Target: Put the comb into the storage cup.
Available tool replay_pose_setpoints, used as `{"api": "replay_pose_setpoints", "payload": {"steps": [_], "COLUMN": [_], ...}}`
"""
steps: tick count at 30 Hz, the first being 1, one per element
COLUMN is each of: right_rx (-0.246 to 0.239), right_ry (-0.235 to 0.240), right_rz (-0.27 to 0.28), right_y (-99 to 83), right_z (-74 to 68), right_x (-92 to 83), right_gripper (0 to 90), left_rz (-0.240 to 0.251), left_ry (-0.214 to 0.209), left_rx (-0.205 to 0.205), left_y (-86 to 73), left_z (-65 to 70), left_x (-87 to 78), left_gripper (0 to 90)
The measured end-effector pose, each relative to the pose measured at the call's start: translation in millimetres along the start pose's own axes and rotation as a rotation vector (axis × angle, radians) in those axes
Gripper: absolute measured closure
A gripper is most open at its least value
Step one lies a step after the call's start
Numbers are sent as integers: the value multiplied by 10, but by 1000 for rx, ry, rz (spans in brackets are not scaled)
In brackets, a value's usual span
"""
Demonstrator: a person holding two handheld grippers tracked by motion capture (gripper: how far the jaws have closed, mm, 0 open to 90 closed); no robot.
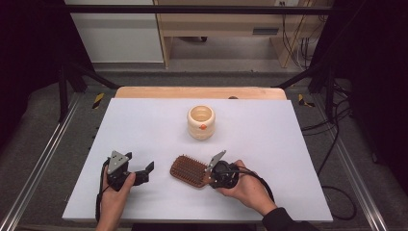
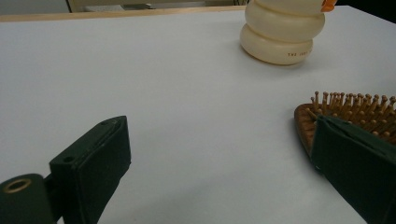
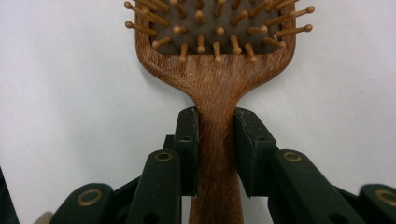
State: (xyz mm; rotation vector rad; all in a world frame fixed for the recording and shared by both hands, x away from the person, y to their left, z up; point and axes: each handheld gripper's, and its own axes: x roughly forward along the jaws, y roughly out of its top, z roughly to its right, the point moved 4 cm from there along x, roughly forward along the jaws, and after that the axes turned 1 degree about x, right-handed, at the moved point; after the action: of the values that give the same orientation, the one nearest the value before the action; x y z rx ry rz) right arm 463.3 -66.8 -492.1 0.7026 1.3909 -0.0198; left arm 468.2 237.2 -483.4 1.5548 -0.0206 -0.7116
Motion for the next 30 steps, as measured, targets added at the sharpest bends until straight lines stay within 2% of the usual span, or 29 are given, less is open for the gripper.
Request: {"api": "replay_pose_setpoints", "payload": {"steps": [2,8,11,12,14,18,19,20,25,30], "right_rx": [-13,-3,1,12,15,35,42,46,62,81], "right_ry": [-4,-6,-18,-22,-31,-48,-53,-70,-96,-101], "right_rz": [-1,13,42,72,83,148,163,189,272,356], "right_y": [0,-9,-12,-11,-13,-27,-35,-49,-56,-31], "right_z": [0,-10,-3,3,11,36,36,37,29,35], "right_x": [-2,-14,-35,-57,-72,-122,-130,-141,-146,-170], "right_gripper": [724,725,726,726,726,726,726,725,726,726], "left_rz": [0,5,8,9,11,41,52,87,169,205], "left_ry": [0,2,3,2,2,-10,-21,-55,-159,-295], "left_rx": [1,-5,-3,-5,-6,-17,-20,-41,-78,-110], "left_y": [0,2,9,11,14,45,56,83,161,189], "left_z": [0,-11,-21,-25,-28,-14,-4,27,127,311], "left_x": [-1,-14,-20,-21,-25,-50,-59,-83,-171,-195], "left_gripper": [51,51,52,52,52,54,54,54,54,47]}}
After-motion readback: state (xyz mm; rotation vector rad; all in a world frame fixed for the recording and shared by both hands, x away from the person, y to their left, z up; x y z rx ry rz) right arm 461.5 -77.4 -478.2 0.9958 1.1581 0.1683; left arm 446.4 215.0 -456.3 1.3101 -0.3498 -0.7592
